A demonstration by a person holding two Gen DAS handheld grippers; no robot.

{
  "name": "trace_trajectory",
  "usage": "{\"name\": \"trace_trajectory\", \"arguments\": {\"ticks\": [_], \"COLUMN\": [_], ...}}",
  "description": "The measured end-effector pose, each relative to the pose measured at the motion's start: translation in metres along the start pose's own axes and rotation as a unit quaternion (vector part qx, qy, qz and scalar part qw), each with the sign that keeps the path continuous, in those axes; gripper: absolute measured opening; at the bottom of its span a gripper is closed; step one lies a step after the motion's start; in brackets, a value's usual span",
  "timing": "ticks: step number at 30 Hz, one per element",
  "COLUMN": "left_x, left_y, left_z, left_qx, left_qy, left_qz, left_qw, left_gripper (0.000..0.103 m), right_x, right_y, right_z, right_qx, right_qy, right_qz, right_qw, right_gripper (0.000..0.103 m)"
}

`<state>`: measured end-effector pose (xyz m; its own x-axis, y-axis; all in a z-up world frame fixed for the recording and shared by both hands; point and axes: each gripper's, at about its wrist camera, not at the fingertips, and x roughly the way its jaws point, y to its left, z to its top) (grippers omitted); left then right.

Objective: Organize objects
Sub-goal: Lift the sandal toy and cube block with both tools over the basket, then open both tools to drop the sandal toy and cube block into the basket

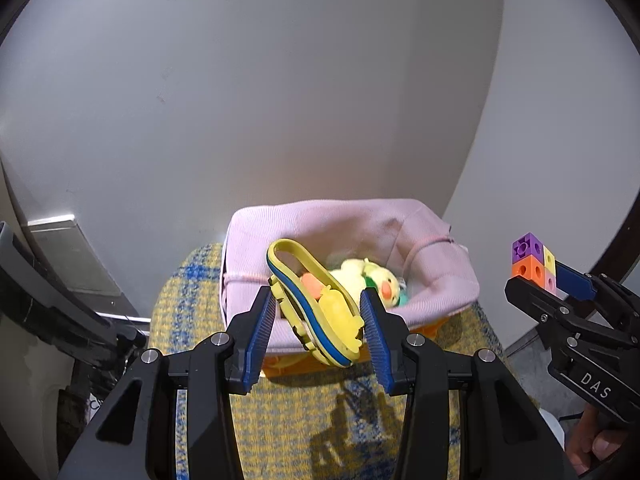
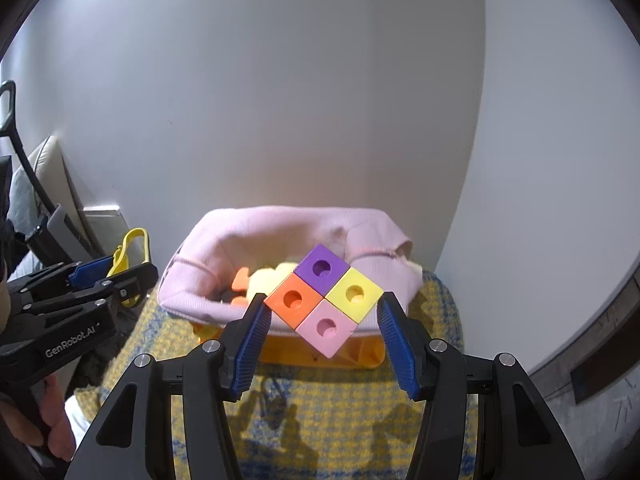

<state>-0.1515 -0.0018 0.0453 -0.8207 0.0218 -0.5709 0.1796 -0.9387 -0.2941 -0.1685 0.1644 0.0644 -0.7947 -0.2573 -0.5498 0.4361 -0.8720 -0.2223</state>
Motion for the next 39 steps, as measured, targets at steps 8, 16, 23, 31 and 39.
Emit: {"name": "trace_trajectory", "arguments": {"ticks": [8,16,23,31,39], "left_x": [0.022,0.054,0.083,0.092,0.086], "left_y": [-0.001,0.006,0.009,0.018,0.024], "left_z": [0.022,0.039,0.046,0.052,0.047], "left_qx": [0.007,0.004,0.002,-0.007,-0.024], "left_qy": [0.008,0.027,0.042,0.043,0.053], "left_qz": [0.002,-0.001,-0.005,-0.002,0.001], "left_qw": [0.9999,0.9996,0.9991,0.9991,0.9983], "left_gripper": [0.044,0.044,0.044,0.084,0.091], "right_x": [0.025,0.057,0.085,0.101,0.088], "right_y": [-0.001,-0.005,-0.007,-0.006,-0.009], "right_z": [0.022,0.037,0.045,0.052,0.046], "right_qx": [0.003,0.010,0.008,0.006,0.009], "right_qy": [0.003,0.015,0.030,0.037,0.026], "right_qz": [0.007,0.012,0.015,0.020,0.010], "right_qw": [1.000,1.000,0.999,0.999,1.000], "right_gripper": [0.056,0.056,0.056,0.069,0.083]}}
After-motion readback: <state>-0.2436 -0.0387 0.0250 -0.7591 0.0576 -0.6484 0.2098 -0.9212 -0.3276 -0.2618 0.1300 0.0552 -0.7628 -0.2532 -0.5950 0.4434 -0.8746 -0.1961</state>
